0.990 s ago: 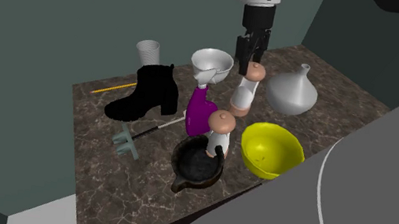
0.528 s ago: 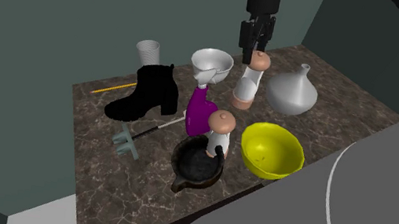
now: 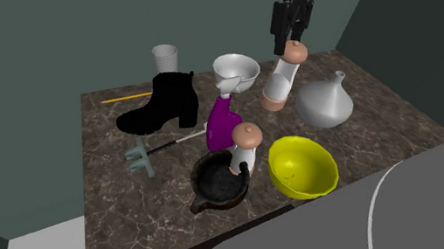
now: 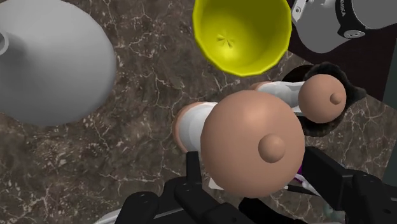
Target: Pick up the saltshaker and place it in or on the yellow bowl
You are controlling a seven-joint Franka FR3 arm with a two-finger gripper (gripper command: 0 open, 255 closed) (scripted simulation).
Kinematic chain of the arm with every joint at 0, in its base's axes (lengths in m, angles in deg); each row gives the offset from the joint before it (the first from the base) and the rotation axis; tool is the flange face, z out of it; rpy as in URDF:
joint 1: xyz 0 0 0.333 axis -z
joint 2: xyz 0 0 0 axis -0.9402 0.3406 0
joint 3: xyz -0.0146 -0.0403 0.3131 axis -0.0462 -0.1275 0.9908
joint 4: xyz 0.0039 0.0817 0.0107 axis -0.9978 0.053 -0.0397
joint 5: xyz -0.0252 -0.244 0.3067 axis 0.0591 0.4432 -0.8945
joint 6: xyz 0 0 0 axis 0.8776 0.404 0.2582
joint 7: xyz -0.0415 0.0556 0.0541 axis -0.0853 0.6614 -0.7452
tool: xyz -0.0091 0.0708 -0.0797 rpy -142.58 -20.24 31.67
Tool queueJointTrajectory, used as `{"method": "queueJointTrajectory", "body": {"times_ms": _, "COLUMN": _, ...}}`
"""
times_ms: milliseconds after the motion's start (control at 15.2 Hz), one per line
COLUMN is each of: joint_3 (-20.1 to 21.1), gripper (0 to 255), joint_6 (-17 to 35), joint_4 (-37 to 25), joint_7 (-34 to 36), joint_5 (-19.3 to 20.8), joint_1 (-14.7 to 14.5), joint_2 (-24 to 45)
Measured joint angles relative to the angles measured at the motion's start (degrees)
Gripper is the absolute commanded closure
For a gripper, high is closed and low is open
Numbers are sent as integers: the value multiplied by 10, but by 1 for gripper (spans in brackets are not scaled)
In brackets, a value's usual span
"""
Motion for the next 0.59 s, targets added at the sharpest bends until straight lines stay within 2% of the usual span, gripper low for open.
{"method": "queueJointTrajectory", "body": {"times_ms": 396, "joint_3": 2, "gripper": 255, "joint_6": -44, "joint_4": -43, "joint_7": -4, "joint_5": 0, "joint_1": -1, "joint_2": -1}}
{"method": "queueJointTrajectory", "body": {"times_ms": 594, "joint_3": 8, "gripper": 255, "joint_6": -66, "joint_4": -23, "joint_7": 0, "joint_5": 17, "joint_1": 4, "joint_2": -46}}
